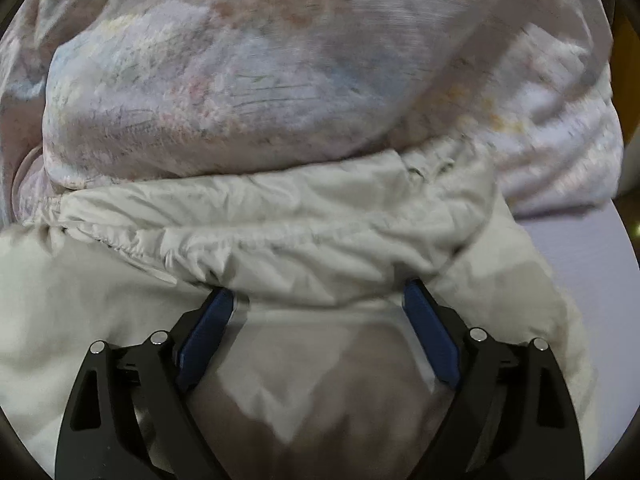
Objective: Fold large clothes
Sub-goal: 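Release the hem and press the folded jacket bundle with both grippers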
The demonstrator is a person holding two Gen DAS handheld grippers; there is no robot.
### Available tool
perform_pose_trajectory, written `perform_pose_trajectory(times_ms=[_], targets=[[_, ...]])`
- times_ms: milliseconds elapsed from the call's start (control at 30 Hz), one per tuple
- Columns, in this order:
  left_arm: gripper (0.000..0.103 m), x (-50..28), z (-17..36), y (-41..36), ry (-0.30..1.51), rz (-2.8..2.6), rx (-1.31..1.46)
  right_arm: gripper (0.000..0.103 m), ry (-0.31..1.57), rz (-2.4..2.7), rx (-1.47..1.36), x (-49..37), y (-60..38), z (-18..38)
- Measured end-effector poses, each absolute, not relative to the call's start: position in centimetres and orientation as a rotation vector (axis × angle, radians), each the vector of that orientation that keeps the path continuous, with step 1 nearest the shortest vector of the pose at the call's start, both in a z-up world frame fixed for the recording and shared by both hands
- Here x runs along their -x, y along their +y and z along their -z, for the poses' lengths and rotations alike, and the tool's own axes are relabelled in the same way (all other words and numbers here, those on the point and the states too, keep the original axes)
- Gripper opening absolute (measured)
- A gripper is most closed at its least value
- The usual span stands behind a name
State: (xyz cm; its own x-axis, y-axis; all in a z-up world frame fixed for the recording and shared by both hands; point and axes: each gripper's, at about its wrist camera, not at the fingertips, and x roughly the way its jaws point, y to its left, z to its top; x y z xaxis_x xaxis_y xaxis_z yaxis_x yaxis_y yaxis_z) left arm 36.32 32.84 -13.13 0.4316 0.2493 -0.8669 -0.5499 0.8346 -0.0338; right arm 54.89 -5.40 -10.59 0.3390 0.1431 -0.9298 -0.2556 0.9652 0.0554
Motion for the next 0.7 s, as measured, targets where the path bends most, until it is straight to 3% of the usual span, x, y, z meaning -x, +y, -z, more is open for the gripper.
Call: perform_pose_trajectory(times_ms=[300, 700], targets=[[0.1, -25.6, 8.8, 32.3, 0.985, -0.436, 0.479, 0.089, 1.193, -0.096, -0.269, -50.1, -17.2, 4.5], [0.097, -18.8, 12.3, 30.8, 1.02, -0.508, 0.832, 0.089, 1.348, -0.057, -0.672, -45.8, -23.6, 8.6]])
